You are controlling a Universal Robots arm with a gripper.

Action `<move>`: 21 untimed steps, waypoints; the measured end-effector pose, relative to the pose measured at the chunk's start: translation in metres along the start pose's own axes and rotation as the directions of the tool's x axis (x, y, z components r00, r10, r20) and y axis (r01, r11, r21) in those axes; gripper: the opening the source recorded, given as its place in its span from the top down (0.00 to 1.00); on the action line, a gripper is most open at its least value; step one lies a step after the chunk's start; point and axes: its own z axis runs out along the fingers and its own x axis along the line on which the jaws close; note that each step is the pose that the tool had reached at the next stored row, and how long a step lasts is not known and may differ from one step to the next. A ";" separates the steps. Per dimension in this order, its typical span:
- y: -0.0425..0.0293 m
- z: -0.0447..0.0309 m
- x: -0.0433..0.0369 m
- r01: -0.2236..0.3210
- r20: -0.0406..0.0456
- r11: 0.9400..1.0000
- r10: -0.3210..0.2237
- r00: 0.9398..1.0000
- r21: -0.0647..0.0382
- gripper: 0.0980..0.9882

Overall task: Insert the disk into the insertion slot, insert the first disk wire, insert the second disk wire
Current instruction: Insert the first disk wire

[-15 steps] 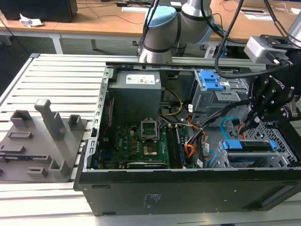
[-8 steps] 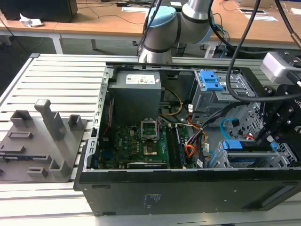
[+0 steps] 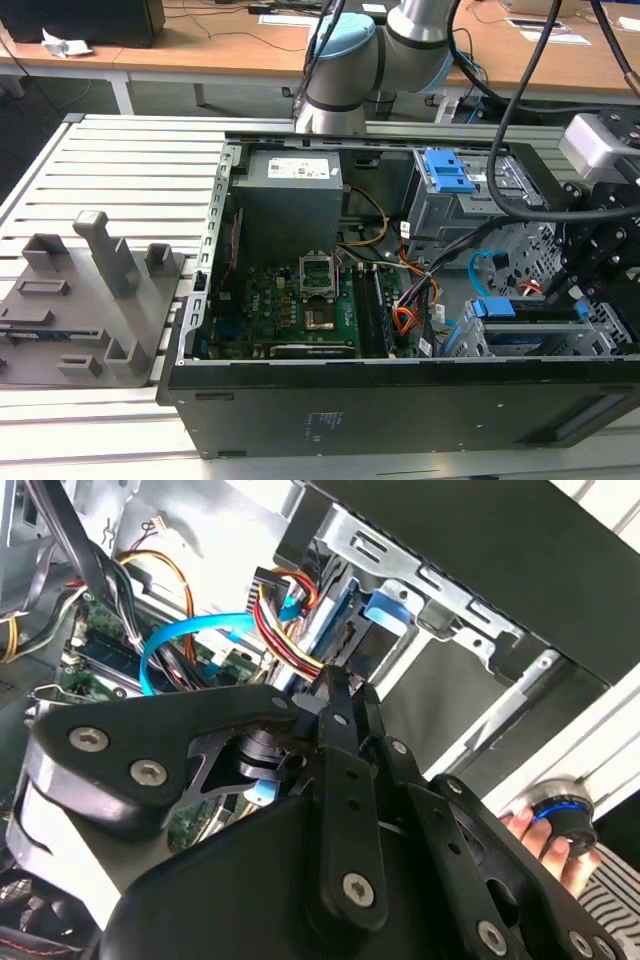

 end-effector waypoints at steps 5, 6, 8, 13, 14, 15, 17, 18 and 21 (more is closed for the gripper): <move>-0.0007 0.0030 -0.0073 0.017 0.002 1.000 -0.017 1.000 0.000 0.92; -0.0013 0.0035 -0.0083 0.019 0.002 1.000 -0.019 1.000 0.000 0.92; -0.0028 0.0049 -0.0083 0.025 0.001 1.000 -0.025 1.000 0.000 0.92; -0.0032 0.0072 -0.0074 0.033 0.001 0.999 -0.033 0.999 0.000 0.92; -0.0032 0.0074 -0.0072 0.033 0.001 0.999 -0.033 0.999 0.000 0.92; -0.0032 0.0076 -0.0069 0.034 0.001 0.999 -0.034 0.999 0.000 0.92; -0.0025 0.0079 -0.0065 0.036 0.001 0.999 -0.036 0.999 0.000 0.92; -0.0017 0.0082 -0.0064 0.036 0.002 0.999 -0.036 0.999 0.000 0.92; -0.0007 0.0088 -0.0056 0.037 0.003 0.999 -0.037 0.999 0.000 0.92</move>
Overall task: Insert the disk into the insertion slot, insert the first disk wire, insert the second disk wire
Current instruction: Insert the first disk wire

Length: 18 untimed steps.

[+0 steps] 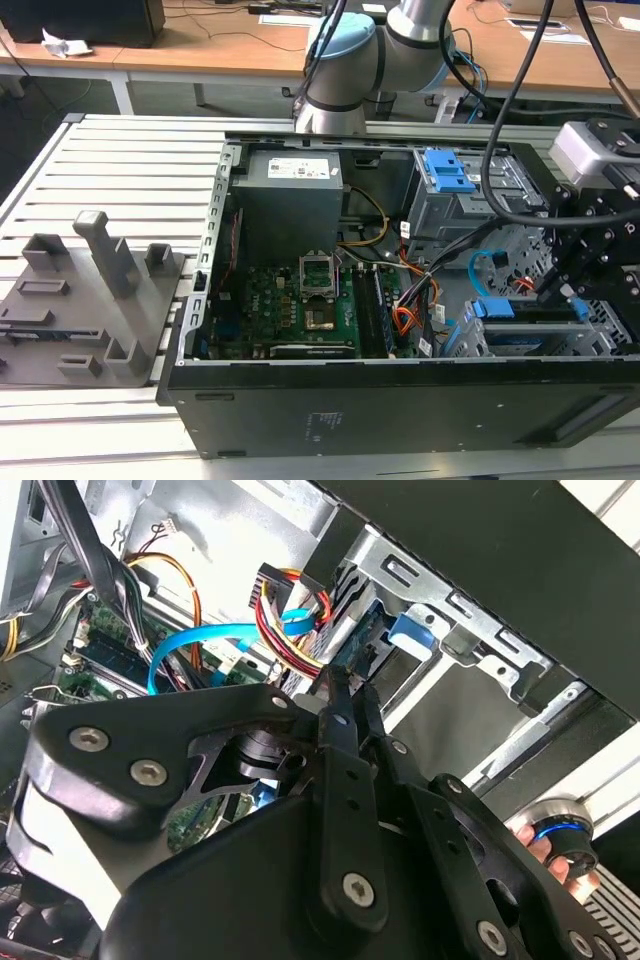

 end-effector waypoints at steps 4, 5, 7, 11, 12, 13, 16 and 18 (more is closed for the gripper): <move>-0.0020 0.0026 0.0012 0.002 -0.001 1.000 -0.002 1.000 0.000 0.92; -0.0025 0.0037 0.0012 0.002 -0.001 1.000 -0.002 1.000 0.000 0.92; -0.0032 0.0052 0.0013 0.003 -0.001 1.000 -0.003 1.000 0.000 0.92; -0.0046 0.0062 0.0013 0.003 0.000 1.000 -0.003 1.000 0.000 0.92; -0.0050 0.0062 0.0013 0.003 0.000 1.000 -0.003 1.000 0.000 0.92; -0.0061 0.0063 0.0014 0.003 0.000 1.000 -0.003 1.000 0.000 0.92; -0.0068 0.0062 0.0013 0.003 0.000 1.000 -0.003 1.000 0.000 0.92; -0.0069 0.0062 0.0013 0.003 0.000 1.000 -0.003 1.000 0.000 0.92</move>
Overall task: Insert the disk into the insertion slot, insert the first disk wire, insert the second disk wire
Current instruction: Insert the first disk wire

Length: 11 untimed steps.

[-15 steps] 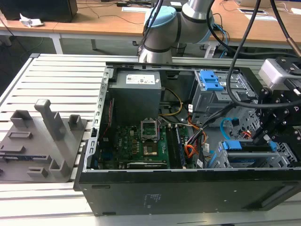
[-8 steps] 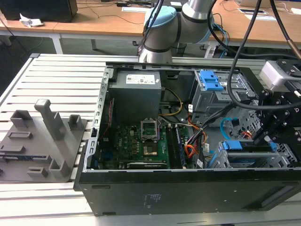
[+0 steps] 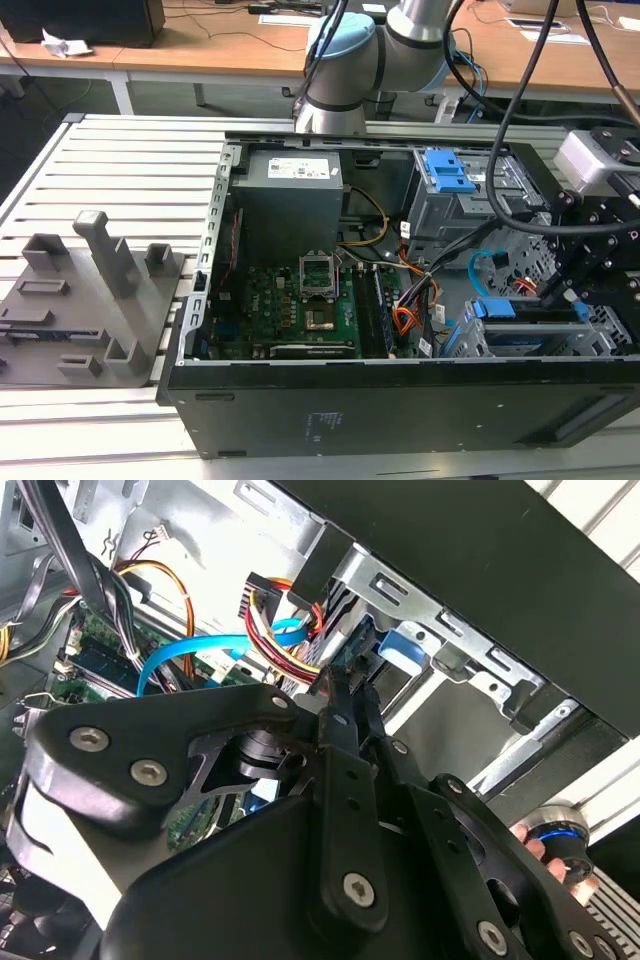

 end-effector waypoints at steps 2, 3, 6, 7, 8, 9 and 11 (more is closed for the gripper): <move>-0.0002 0.0008 0.0001 0.000 0.002 1.000 0.000 1.000 0.000 0.91; -0.0001 -0.0004 0.0000 0.000 0.000 1.000 0.000 1.000 0.000 0.84; 0.0012 -0.0163 -0.0002 0.000 0.000 1.000 0.000 1.000 0.000 0.84; 0.0015 -0.0200 -0.0005 0.000 0.000 1.000 0.000 1.000 0.000 0.84; 0.0018 -0.0239 -0.0011 0.000 0.000 1.000 0.000 1.000 0.000 0.84; 0.0021 -0.0266 -0.0014 0.000 0.000 1.000 0.000 1.000 0.000 0.86; 0.0027 -0.0341 -0.0017 0.000 0.000 1.000 0.000 1.000 0.000 0.99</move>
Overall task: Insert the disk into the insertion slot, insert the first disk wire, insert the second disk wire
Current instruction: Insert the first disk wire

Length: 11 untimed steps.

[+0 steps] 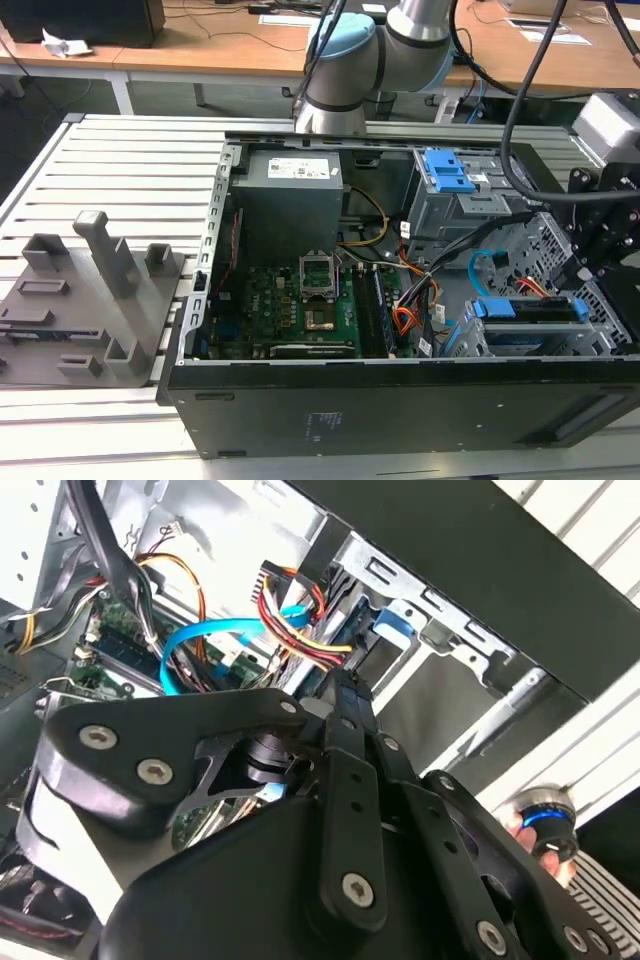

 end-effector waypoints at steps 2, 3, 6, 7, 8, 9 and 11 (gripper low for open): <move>0.0008 -0.0103 -0.0003 0.000 0.000 1.000 0.000 1.000 0.000 0.99; 0.0008 -0.0111 -0.0004 0.000 0.000 1.000 0.000 1.000 0.000 0.99; 0.0147 -0.0102 -0.0008 0.000 0.000 1.000 0.000 1.000 0.000 0.99; 0.0211 -0.0096 -0.0009 0.000 0.000 1.000 0.000 1.000 0.000 0.99; 0.0249 -0.0094 -0.0010 0.000 0.000 1.000 0.000 1.000 0.000 0.99; 0.0287 -0.0091 -0.0011 0.000 0.000 1.000 0.000 1.000 0.000 0.99; 0.0341 -0.0087 -0.0013 0.000 0.000 1.000 0.000 1.000 0.000 0.99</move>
